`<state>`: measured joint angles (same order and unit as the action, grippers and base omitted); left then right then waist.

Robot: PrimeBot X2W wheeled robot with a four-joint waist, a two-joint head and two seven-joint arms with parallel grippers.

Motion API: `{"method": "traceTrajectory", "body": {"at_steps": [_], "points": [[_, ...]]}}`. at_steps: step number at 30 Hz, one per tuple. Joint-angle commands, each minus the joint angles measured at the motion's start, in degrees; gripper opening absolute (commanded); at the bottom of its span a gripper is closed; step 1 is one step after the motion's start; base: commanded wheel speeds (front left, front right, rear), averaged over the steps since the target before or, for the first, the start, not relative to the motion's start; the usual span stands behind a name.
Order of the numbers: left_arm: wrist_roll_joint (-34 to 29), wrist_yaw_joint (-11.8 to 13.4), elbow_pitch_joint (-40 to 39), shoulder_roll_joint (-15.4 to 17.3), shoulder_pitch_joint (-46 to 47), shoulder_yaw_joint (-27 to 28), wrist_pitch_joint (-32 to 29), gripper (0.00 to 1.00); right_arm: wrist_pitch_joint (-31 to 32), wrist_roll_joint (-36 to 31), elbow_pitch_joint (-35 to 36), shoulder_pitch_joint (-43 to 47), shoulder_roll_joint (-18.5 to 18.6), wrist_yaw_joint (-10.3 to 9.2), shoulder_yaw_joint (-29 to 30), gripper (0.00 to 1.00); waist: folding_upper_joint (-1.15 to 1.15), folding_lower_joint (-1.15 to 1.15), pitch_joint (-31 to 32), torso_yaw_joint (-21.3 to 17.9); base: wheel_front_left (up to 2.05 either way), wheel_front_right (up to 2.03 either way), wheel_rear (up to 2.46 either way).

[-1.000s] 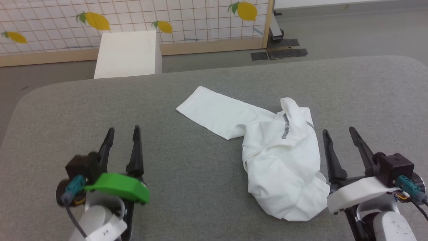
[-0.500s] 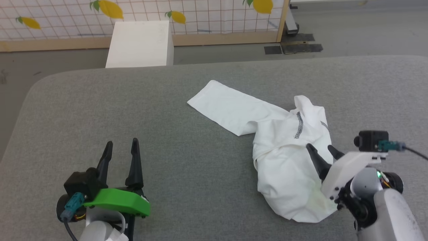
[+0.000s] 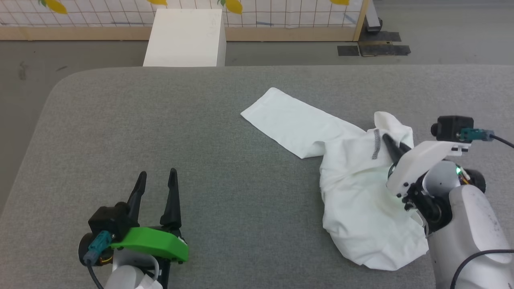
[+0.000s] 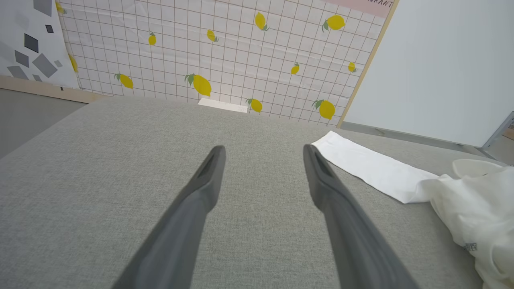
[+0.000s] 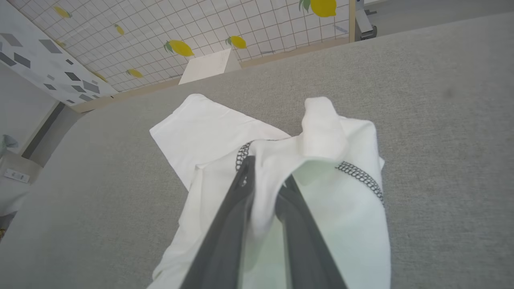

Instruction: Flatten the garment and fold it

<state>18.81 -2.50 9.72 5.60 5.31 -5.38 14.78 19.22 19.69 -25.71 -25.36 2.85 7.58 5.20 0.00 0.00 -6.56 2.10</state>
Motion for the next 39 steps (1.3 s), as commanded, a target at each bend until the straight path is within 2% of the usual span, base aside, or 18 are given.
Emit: {"method": "traceTrajectory", "body": {"at_steps": [1, 3, 6, 13, 16, 19, 20, 21, 24, 28, 30, 31, 34, 39], "points": [[-0.68, -0.48, 0.29, -0.30, 0.83, 0.25, 0.21, 1.00, -1.44, -1.67, 0.86, -1.31, 0.03, -0.09, -0.41, 0.00, 0.00, 0.00, 0.29, 0.31, 0.00, 0.00, 0.00], [-0.80, -0.78, 0.66, -0.43, 0.67, 0.52, 0.21, 1.00, -2.94, -3.52, 3.07, -2.02, 0.03, -0.09, -3.40, 0.00, 0.00, 0.00, 0.75, 0.40, 0.00, 0.00, 0.00], [-1.01, -1.08, 1.15, -0.57, 0.37, 0.94, 0.21, 1.00, -3.27, -2.85, 7.79, -2.43, 0.03, -0.09, -12.41, 0.00, 0.00, 0.00, 1.44, 0.37, 0.00, 0.00, 0.00], [-1.28, -1.55, 1.79, -0.96, 0.34, 1.39, 0.21, 1.00, 3.44, 0.29, 14.45, 1.05, 0.03, -0.09, -35.14, 0.00, 0.00, 0.00, 2.20, 0.38, 0.00, 0.00, 0.00], [-1.31, -1.74, 2.01, -1.13, 0.60, 1.44, 0.21, 1.00, 7.22, 1.88, 13.66, 3.55, 0.03, -0.09, -40.73, 0.00, 0.00, 0.00, 1.96, 0.57, 0.00, 0.00, 0.00], [-1.32, -1.89, 2.12, -1.34, 0.70, 1.47, 0.21, 1.00, 12.76, 3.21, 11.84, 6.52, 0.03, -0.09, -43.72, 0.00, 0.00, 0.00, 1.68, 0.65, 0.00, 0.00, 0.00], [-1.31, -1.92, 2.15, -1.39, 0.68, 1.50, 0.21, 1.00, 14.04, 3.44, 11.61, 7.13, 0.03, -0.09, -44.03, 0.37, 0.00, 0.00, 1.55, 0.62, 0.00, 0.00, 0.00], [-1.32, -1.95, 2.18, -1.43, 0.68, 1.59, 0.21, 1.00, 14.89, 3.60, 11.73, 7.65, 0.07, -0.09, -44.14, 1.00, 0.00, 0.00, 1.39, 0.54, 0.00, 0.00, 0.00], [-1.39, -1.97, 2.21, -1.52, 0.67, 1.97, 0.21, 1.00, 15.02, 4.05, 13.55, 9.05, 0.43, -0.09, -41.51, 1.00, 0.00, 0.00, 1.23, 0.17, 0.00, 0.00, 0.00], [-1.47, -1.98, 2.33, -1.61, 0.44, 2.55, 0.22, 1.00, 12.02, 2.92, 19.96, 11.55, 1.35, -0.09, -34.52, 1.00, 0.00, 0.00, 1.53, -0.54, 0.00, 0.00, 0.00], [-1.52, -1.93, 2.36, -1.66, 0.29, 2.85, 0.22, 1.00, 10.65, 1.73, 23.68, 13.54, 1.79, -0.09, -30.18, 1.00, 0.00, 0.00, 1.91, -1.09, 0.00, 0.00, 0.00], [-1.60, -1.94, 2.30, -1.68, 0.09, 3.07, 0.22, 1.00, 9.15, -0.33, 27.57, 15.84, 1.85, -0.09, -25.13, 1.00, 0.00, 0.00, 2.22, -1.77, 0.00, 0.00, 0.00], [-1.73, -2.09, 2.18, -1.71, 0.06, 3.17, 0.22, 1.00, 5.16, -4.51, 32.95, 19.33, 1.33, -0.09, -16.82, 1.00, 0.00, 0.00, 2.47, -2.96, 0.00, 0.00, 0.00], [-1.96, -2.50, 2.51, -1.80, 0.34, 2.47, 0.22, 1.00, -3.84, -9.24, 35.31, 23.69, 0.28, -0.09, -5.50, 1.00, 0.00, 0.00, 2.79, -4.77, 0.00, 0.00, 0.00]]}}
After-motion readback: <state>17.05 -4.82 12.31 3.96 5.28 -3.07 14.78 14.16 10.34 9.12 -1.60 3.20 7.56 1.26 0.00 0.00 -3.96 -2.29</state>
